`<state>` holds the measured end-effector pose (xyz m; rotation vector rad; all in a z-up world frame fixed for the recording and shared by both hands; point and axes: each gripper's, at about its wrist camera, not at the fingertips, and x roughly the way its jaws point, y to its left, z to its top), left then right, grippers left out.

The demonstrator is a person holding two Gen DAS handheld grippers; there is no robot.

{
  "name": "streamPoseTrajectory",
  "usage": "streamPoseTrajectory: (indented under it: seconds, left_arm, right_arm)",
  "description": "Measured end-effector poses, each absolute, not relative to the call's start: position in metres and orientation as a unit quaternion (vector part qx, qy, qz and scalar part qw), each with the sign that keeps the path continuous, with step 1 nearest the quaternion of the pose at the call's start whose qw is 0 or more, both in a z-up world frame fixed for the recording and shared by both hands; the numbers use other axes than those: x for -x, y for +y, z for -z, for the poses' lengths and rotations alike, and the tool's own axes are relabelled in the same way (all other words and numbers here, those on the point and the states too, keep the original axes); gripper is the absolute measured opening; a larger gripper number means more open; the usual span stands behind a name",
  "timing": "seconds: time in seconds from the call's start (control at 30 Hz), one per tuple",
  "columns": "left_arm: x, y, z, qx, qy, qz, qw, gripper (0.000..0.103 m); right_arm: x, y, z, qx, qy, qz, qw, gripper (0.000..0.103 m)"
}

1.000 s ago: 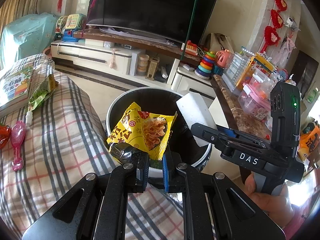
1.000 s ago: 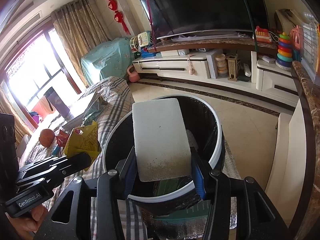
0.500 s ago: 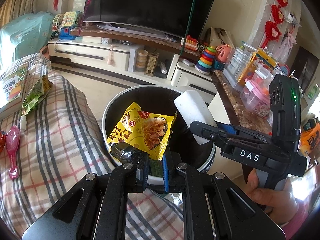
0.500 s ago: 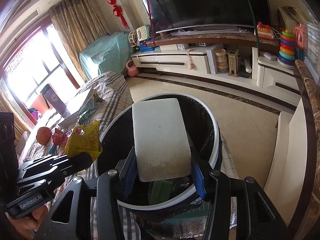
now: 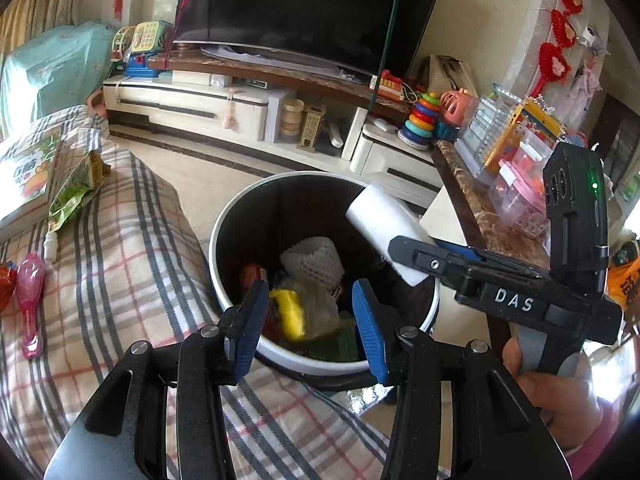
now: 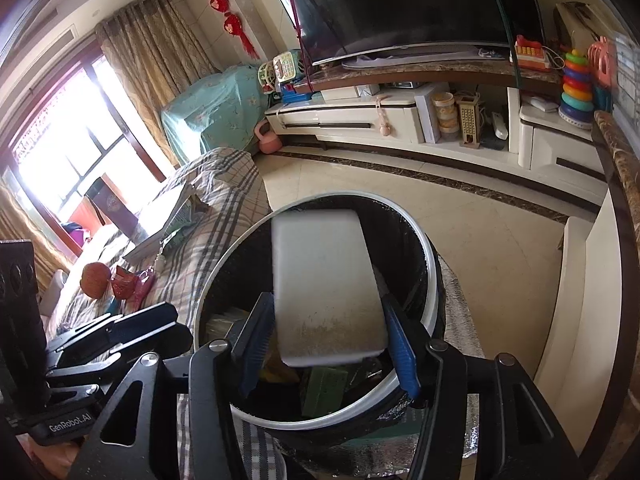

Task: Collect trash
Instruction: 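Open both grippers to drop the bag and block into the bin, then move both tools back over the bed toward the remaining trash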

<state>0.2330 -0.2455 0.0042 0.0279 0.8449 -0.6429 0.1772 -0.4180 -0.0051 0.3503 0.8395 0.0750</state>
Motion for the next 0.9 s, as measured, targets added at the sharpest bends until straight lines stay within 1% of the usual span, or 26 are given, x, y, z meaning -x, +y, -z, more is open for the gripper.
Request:
streamPoseTrajectory:
  seconds: [0.1, 0.3, 0.4, 0.5, 0.57, 0.63, 0.7, 0.9]
  left_arm:
    - [-0.230, -0.240, -0.003, -0.009, 0.402, 0.302, 0.864, 0.047]
    - [-0.219, -0.218, -0.001, -0.003, 0.396, 0.285, 0.873, 0.051]
    - [-0.213, -0.204, 0.002, 0.002, 0.396, 0.270, 0.878, 0.054]
    - [-0.209, -0.184, 0.007, 0.013, 0.401, 0.252, 0.880, 0.056]
    - [-0.207, -0.170, 0.010, 0.022, 0.405, 0.240, 0.882, 0.056]
    - [-0.204, -0.156, 0.013, 0.027, 0.406, 0.225, 0.885, 0.057]
    - [-0.199, -0.143, 0.015, 0.025, 0.405, 0.207, 0.890, 0.060]
    - [-0.187, -0.096, 0.020, 0.042, 0.404, 0.164, 0.899, 0.067]
  right_arm:
    - [-0.175, -0.417, 0.005, -0.173, 0.404, -0.037, 0.898, 0.060]
    - [-0.170, -0.410, -0.001, -0.176, 0.396, -0.041, 0.900, 0.062]
    - [-0.166, -0.402, -0.005, -0.174, 0.390, -0.045, 0.903, 0.066]
    - [-0.163, -0.388, -0.010, -0.160, 0.384, -0.052, 0.908, 0.070]
    - [-0.161, -0.377, -0.013, -0.155, 0.382, -0.060, 0.909, 0.074]
    - [-0.159, -0.368, -0.014, -0.155, 0.379, -0.067, 0.910, 0.083]
    - [-0.157, -0.357, -0.013, -0.159, 0.379, -0.073, 0.909, 0.088]
    - [-0.159, -0.316, -0.004, -0.150, 0.392, -0.108, 0.901, 0.090]
